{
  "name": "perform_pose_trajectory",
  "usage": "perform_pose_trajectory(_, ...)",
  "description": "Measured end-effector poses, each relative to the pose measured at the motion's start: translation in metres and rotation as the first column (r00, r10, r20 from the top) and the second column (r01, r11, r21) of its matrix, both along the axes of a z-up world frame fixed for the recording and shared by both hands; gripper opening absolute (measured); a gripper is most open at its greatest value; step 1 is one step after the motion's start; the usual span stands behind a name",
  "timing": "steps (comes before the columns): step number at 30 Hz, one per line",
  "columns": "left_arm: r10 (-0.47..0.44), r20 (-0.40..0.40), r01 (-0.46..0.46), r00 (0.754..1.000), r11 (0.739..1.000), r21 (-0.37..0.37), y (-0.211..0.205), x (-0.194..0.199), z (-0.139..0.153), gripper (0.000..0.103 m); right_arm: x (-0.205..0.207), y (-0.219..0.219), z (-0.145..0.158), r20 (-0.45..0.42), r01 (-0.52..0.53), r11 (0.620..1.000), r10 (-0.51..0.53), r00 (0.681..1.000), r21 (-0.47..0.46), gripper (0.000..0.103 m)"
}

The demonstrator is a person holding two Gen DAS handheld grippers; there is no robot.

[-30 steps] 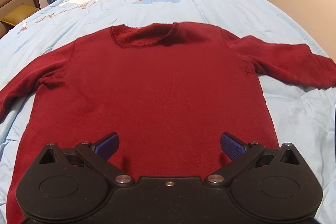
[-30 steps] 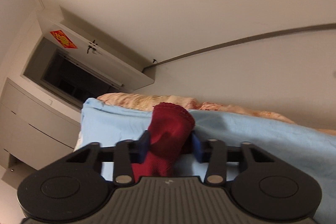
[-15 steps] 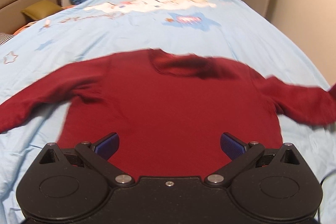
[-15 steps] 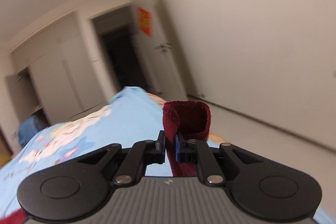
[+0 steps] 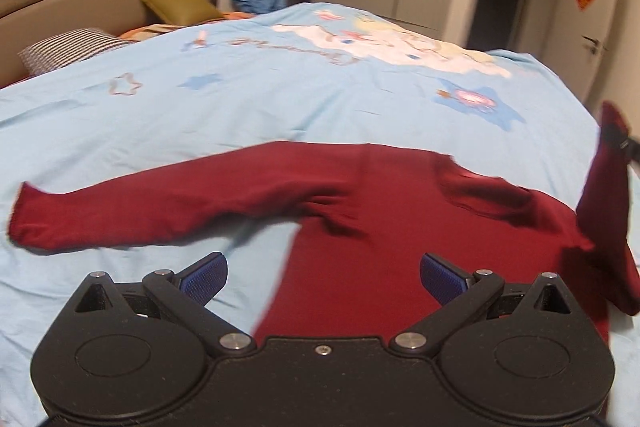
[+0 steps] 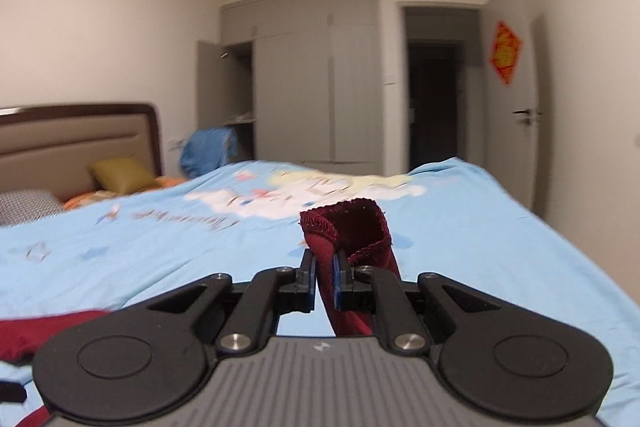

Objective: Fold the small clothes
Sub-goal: 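Lift the sleeve and fold it across the sweater body, open right gripper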

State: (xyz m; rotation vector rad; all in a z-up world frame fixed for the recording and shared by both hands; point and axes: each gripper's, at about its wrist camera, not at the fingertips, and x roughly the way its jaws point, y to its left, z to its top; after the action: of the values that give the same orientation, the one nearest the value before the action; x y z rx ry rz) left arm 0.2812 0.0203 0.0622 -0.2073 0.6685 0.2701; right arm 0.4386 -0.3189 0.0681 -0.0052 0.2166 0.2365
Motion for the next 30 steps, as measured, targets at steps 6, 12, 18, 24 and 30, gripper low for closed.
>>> perform_pose_trajectory(6, 0.071, 0.004, -0.071, 0.997, 0.997, 0.0, 0.033, -0.011, 0.0, 0.102, -0.013, 0.083, -0.029, -0.068, -0.126, 0.986, 0.119, 0.99, -0.106, 0.009)
perform_pose_trajectory(12, 0.123, 0.001, -0.123, 0.992, 0.992, -0.008, 0.054, -0.018, -0.004, 0.102, -0.045, 0.138, -0.048, -0.12, -0.214, 0.963, 0.196, 0.973, -0.165, 0.009)
perform_pose_trajectory(18, 0.158, -0.012, -0.158, 0.987, 0.987, -0.015, 0.063, -0.021, -0.01, 0.102, -0.051, 0.18, -0.076, -0.182, -0.277, 0.933, 0.238, 0.954, -0.23, 0.009)
perform_pose_trajectory(24, 0.155, -0.018, -0.155, 0.988, 0.988, -0.013, 0.061, -0.019, -0.013, 0.102, -0.045, 0.197, -0.104, -0.266, -0.336, 0.901, 0.264, 0.927, -0.274, 0.01)
perform_pose_trajectory(30, 0.144, -0.016, -0.145, 0.989, 0.989, -0.023, 0.057, -0.014, -0.017, 0.102, -0.056, 0.194, -0.113, -0.315, -0.41, 0.877, 0.327, 0.891, -0.249, 0.039)
